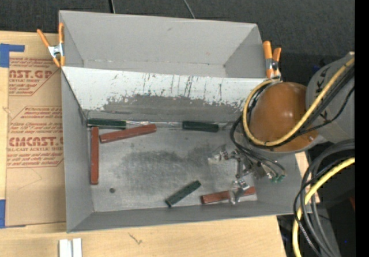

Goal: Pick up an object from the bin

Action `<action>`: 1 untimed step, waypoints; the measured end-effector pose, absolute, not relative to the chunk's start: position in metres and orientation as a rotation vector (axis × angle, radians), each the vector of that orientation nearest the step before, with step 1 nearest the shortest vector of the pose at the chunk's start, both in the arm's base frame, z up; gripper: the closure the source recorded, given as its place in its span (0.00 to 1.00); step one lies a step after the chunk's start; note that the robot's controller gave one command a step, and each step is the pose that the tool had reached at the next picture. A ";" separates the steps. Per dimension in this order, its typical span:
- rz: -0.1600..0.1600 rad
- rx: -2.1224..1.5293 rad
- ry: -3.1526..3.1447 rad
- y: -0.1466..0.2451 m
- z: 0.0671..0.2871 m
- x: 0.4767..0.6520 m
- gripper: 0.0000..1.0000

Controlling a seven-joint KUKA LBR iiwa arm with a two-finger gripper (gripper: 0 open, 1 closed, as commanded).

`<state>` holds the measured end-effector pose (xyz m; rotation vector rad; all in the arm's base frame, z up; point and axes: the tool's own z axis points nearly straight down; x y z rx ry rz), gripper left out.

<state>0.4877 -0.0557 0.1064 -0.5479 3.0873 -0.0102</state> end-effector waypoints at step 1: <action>0.002 -0.618 3.082 0.008 0.100 0.484 0.00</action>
Offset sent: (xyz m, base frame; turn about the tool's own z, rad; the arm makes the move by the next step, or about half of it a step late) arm 0.0196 0.0426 -0.0364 -0.1760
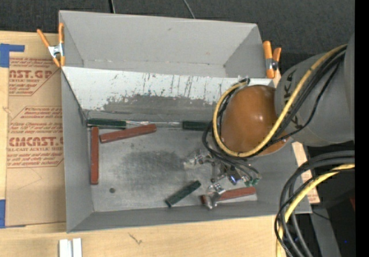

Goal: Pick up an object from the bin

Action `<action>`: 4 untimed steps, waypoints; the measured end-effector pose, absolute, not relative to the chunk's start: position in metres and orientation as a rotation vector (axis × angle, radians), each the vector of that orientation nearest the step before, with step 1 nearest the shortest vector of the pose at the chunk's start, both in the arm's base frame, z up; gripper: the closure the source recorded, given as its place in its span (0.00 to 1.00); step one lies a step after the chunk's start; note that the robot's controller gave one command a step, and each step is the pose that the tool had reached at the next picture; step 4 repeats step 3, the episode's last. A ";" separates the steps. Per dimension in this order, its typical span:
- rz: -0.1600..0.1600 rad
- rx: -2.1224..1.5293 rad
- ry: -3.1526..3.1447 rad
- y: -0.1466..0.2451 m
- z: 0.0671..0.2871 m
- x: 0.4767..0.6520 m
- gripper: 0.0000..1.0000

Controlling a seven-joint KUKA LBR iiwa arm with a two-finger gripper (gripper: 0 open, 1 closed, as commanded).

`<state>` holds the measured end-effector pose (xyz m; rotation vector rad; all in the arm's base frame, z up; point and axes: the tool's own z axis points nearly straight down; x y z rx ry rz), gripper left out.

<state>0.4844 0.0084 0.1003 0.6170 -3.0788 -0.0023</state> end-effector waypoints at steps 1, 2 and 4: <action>-0.010 0.823 -3.034 -0.008 0.074 0.509 1.00; -0.010 0.823 -3.034 -0.008 0.074 0.509 1.00; 0.001 0.919 -3.013 0.033 0.237 0.522 1.00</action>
Offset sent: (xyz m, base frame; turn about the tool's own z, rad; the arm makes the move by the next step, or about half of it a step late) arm 0.0000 0.0000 0.0000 0.0000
